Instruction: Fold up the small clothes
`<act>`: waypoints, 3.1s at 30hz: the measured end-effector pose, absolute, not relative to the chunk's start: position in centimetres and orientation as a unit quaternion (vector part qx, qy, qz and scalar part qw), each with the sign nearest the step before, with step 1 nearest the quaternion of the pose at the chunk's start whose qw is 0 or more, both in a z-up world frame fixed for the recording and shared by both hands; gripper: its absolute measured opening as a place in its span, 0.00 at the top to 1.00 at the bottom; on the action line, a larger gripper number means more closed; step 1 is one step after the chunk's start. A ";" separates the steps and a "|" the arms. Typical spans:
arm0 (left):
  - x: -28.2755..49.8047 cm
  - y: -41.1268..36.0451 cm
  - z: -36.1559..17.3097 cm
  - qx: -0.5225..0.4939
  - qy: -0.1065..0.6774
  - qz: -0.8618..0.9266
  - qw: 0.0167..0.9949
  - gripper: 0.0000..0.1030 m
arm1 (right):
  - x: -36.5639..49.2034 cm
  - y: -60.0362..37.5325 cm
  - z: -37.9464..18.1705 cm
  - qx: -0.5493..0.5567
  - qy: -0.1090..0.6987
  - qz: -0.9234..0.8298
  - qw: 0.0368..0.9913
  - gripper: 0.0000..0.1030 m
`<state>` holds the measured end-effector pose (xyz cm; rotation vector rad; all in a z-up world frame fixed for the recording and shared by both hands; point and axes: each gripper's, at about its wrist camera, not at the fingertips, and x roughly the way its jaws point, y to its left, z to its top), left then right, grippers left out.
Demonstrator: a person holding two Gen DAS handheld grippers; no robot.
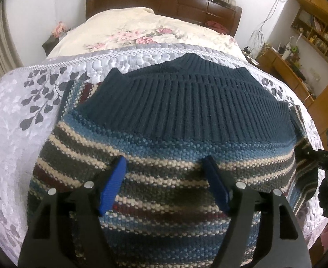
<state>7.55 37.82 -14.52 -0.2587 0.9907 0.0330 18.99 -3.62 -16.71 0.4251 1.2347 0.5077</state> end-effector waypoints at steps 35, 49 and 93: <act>5.4 41.7 -10.9 -0.224 0.444 -0.034 0.867 0.30 | 16.3 13.2 -3.2 0.062 0.545 0.323 0.771 0.70; 5.4 41.7 -11.0 -0.251 0.447 -0.058 0.857 0.30 | 14.7 20.4 -7.5 0.004 0.568 0.317 0.760 0.33; 15.0 30.1 -13.9 -0.302 0.518 -0.172 0.782 0.47 | 10.8 10.1 -10.7 0.116 0.570 0.273 0.766 0.30</act>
